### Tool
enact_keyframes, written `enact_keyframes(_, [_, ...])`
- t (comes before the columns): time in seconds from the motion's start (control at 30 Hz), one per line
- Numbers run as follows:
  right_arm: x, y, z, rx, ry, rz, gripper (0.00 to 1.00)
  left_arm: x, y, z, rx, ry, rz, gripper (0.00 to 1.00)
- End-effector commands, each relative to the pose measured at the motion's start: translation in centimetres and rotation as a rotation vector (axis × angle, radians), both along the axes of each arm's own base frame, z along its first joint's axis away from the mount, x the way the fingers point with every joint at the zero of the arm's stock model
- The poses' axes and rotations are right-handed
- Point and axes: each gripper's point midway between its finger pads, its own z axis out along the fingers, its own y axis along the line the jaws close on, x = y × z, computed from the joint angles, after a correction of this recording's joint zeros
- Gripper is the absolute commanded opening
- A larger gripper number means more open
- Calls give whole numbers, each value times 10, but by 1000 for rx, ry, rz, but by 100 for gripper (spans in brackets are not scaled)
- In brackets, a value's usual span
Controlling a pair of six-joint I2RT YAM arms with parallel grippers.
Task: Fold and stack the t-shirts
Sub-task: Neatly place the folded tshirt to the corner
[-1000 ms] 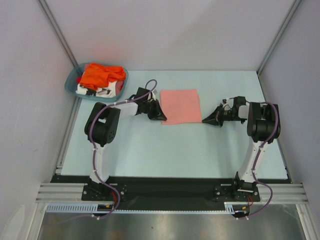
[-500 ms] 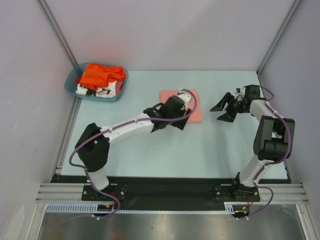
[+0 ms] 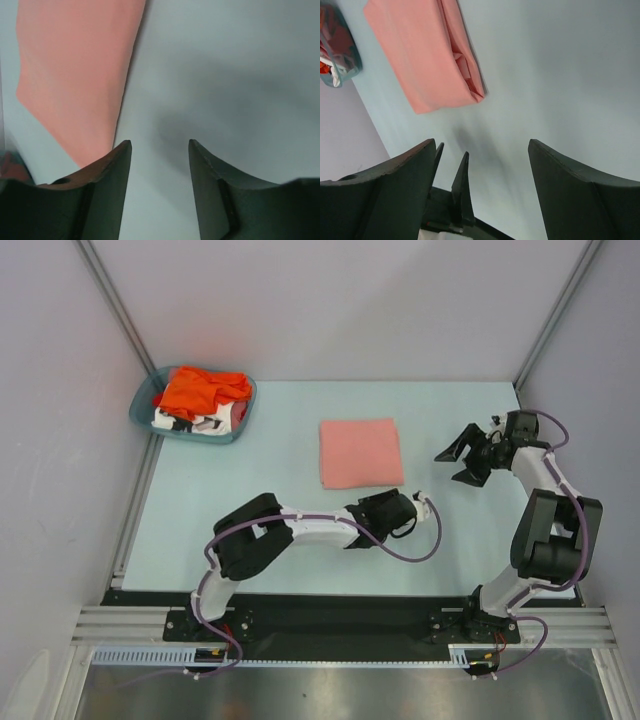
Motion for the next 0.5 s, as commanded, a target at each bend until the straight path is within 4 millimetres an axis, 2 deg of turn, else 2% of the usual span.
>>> enact_keyframes(0.0, [1, -3, 9, 1, -57, -15, 81, 16, -18, 20, -4, -102, -48, 50])
enact_keyframes(0.07, [2, -2, 12, 16, -74, -16, 81, 18, -23, 10, 18, -108, -74, 44])
enact_keyframes(0.1, [2, -1, 14, 22, -85, -14, 81, 19, -24, 2, 46, -108, -89, 44])
enact_keyframes(0.13, [2, -1, 16, 20, -90, -13, 81, 21, -28, 5, 41, -112, -98, 44])
enact_keyframes(0.17, [2, 0, 18, 23, -100, -8, 81, 21, -31, -2, 54, -104, -109, 44])
enact_keyframes(0.27, [3, -2, 21, 20, -114, -7, 82, 21, -36, -17, 83, -68, -155, 45])
enact_keyframes(0.47, [-1, -3, 18, 27, -116, -13, 82, 42, -41, -35, 111, 9, -167, 50])
